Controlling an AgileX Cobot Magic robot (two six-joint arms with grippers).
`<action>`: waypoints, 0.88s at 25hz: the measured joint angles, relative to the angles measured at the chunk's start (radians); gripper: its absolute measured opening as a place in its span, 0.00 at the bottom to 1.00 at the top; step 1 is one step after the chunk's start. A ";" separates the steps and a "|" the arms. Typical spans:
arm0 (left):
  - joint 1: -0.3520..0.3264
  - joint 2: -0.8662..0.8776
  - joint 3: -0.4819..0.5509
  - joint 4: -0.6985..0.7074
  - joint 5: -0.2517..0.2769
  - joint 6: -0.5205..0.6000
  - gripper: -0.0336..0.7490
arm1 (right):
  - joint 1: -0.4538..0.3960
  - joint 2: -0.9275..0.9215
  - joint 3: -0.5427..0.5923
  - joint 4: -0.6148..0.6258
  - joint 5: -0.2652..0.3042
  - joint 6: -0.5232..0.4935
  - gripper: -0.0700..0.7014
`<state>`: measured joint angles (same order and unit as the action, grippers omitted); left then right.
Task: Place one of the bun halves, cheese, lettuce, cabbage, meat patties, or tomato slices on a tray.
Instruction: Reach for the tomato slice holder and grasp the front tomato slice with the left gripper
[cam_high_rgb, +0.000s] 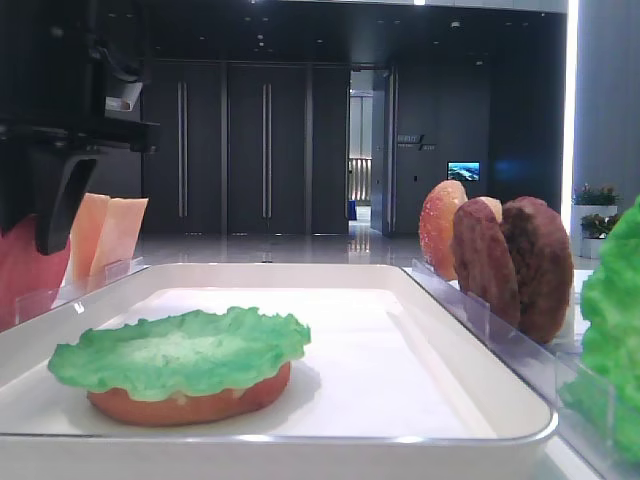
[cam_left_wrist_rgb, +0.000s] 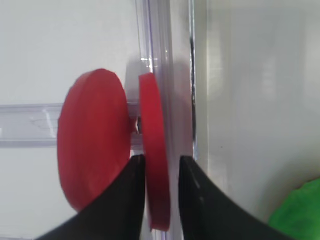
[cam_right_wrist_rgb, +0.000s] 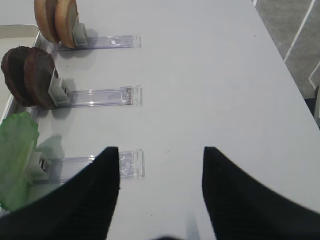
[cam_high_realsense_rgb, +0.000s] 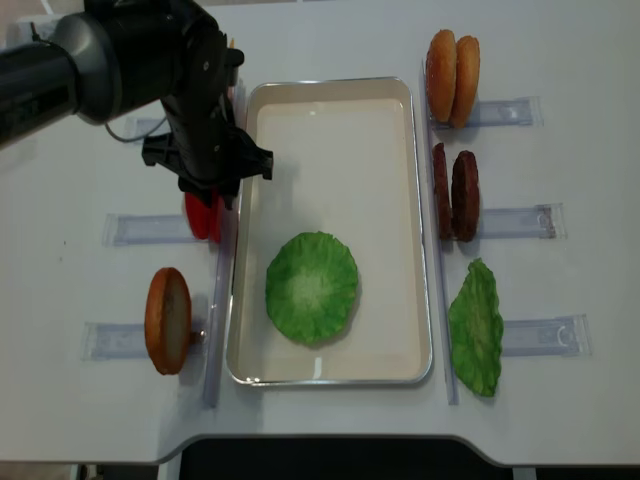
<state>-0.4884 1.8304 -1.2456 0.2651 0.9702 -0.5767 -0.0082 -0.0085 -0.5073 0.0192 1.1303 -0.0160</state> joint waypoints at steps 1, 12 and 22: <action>0.000 0.000 0.000 0.001 0.006 0.004 0.24 | 0.000 0.000 0.000 0.000 0.000 0.000 0.56; 0.000 -0.006 -0.002 0.013 0.074 0.041 0.12 | 0.000 0.000 0.000 0.000 0.000 0.000 0.56; 0.000 -0.079 -0.010 0.008 0.132 0.045 0.12 | 0.000 0.000 0.000 0.000 0.000 0.000 0.56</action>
<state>-0.4884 1.7512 -1.2560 0.2729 1.1024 -0.5314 -0.0082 -0.0085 -0.5073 0.0192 1.1303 -0.0160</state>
